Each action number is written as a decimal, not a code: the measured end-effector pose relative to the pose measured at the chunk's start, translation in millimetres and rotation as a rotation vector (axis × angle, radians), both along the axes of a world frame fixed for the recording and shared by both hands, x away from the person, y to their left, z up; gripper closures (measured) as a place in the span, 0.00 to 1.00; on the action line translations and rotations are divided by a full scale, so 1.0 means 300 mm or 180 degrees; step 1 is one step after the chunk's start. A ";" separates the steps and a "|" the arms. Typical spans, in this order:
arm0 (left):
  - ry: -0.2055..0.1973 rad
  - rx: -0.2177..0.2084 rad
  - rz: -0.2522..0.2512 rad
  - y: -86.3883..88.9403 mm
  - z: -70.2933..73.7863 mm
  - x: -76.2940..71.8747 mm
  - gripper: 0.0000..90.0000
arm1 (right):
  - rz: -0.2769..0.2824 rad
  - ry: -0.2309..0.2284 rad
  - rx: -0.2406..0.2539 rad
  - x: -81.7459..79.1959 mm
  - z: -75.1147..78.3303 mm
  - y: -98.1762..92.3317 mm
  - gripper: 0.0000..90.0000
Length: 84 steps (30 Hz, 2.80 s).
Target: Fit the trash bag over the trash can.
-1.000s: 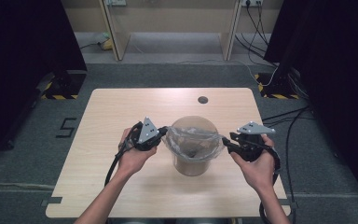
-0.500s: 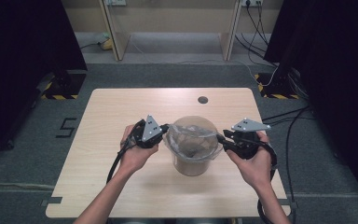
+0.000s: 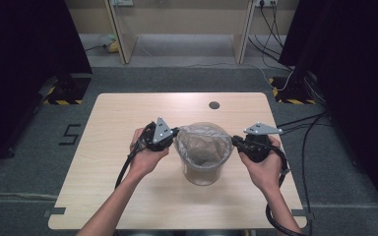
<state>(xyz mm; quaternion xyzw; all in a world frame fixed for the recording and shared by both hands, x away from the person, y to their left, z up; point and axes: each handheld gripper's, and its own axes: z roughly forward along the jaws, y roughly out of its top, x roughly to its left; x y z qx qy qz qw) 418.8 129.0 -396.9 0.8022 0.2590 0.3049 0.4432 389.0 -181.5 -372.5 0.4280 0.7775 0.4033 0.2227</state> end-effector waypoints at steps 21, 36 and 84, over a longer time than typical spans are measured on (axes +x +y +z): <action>0.0043 -0.0206 -0.0434 0.046 0.061 -0.055 0.70 | -0.0088 0.0047 -0.0178 0.020 -0.008 0.016 0.92; 0.0077 -0.0077 -0.0160 -0.007 0.054 0.026 0.97 | 0.0086 -0.0153 -0.0149 -0.036 0.052 0.015 0.74; 0.0211 0.0125 -0.0094 -0.085 0.034 0.148 0.97 | 0.0171 -0.0074 -0.0185 0.038 0.053 0.040 0.84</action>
